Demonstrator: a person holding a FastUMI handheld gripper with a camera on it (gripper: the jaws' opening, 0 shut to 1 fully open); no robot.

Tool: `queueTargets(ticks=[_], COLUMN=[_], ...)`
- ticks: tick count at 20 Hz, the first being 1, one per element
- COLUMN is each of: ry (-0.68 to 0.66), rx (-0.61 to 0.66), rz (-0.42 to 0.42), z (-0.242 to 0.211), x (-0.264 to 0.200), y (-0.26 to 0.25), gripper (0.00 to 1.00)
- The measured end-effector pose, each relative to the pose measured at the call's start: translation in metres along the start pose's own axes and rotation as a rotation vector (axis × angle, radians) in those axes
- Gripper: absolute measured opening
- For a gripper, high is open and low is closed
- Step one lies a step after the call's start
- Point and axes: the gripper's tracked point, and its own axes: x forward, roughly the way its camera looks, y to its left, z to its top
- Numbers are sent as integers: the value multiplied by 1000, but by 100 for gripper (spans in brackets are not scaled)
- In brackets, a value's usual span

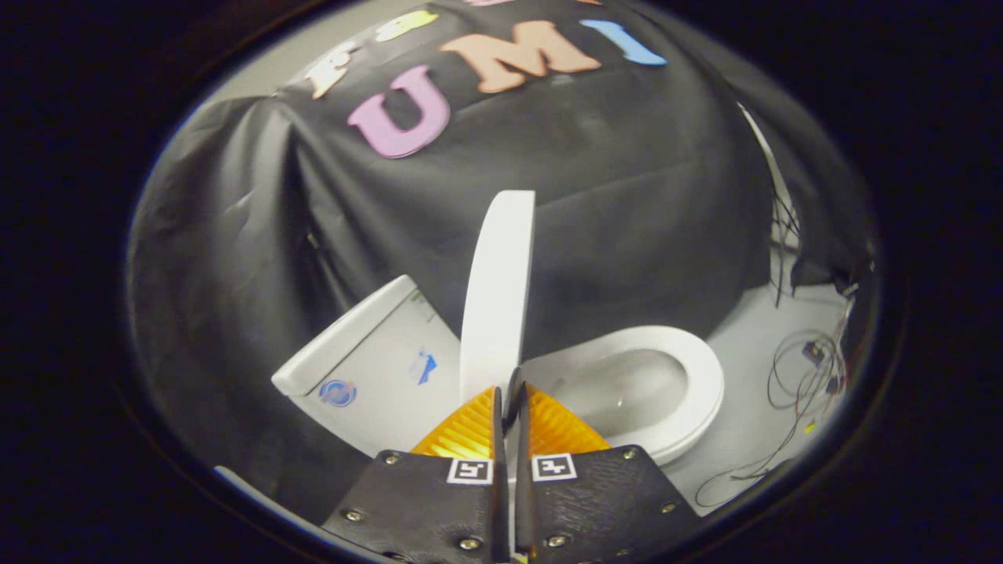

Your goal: Open the toilet lid.

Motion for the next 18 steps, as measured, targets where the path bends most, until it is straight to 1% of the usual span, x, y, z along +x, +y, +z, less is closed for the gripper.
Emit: queueTargets(ticks=[1,6,11,14,18], ry=[-8,-3,50,84,94], rx=[-32,-138,-279,-340,-411], rz=[3,13,29,41,44], z=[5,7,-3,-13,-22], x=[0,7,16,24,32], y=[10,60,118,147,172], gripper=[7,7,8,8,8])
